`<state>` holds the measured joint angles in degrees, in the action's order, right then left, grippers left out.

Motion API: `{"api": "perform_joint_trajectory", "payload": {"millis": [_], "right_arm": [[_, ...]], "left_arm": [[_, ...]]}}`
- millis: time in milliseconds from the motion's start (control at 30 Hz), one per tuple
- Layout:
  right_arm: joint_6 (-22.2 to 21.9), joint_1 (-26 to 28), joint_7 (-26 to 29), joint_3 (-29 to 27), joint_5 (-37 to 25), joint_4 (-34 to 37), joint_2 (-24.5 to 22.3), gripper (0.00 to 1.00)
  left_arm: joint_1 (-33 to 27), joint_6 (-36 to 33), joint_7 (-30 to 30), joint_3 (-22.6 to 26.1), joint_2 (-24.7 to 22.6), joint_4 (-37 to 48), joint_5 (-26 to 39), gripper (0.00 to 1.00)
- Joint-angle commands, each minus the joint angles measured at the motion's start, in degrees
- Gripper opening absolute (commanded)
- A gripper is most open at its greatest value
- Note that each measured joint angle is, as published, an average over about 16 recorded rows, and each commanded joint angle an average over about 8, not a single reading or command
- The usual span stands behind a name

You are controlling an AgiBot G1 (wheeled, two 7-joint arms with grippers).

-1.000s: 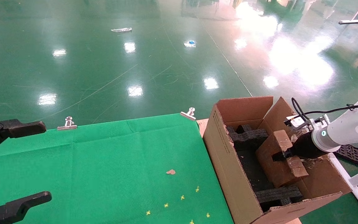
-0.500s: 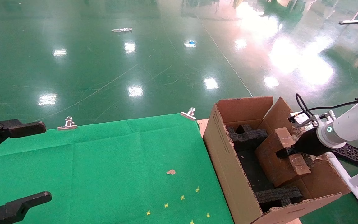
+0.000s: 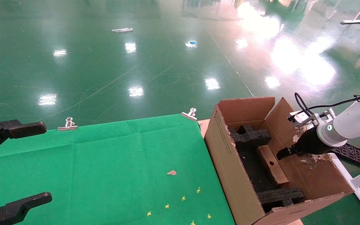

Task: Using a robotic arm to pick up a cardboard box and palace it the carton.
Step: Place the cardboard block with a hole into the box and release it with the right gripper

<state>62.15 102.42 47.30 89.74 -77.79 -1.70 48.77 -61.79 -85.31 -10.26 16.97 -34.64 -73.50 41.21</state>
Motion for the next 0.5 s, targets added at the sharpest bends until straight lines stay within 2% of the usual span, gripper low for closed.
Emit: {"api": "perform_joint_trajectory", "payload": {"millis": [33,200,500], "right_arm": [[0.07,0.1,-0.2,0.01,-0.02,-0.02,0.1,1.0],[1.58,6.34,-2.93,-0.2,0.1,-1.22,-0.79,1.0],[5.91,22.99,-9.43,-0.87,0.2,-5.08,-4.78,1.0]], "left_arm": [[0.0,0.0,0.0,0.01,0.0,0.0,0.0,1.0],[0.0,0.01,0.01,0.02,0.01,0.0,-0.02,1.0],[-0.01,0.02,0.03,0.05,0.02,0.0,-0.03,1.0]]}}
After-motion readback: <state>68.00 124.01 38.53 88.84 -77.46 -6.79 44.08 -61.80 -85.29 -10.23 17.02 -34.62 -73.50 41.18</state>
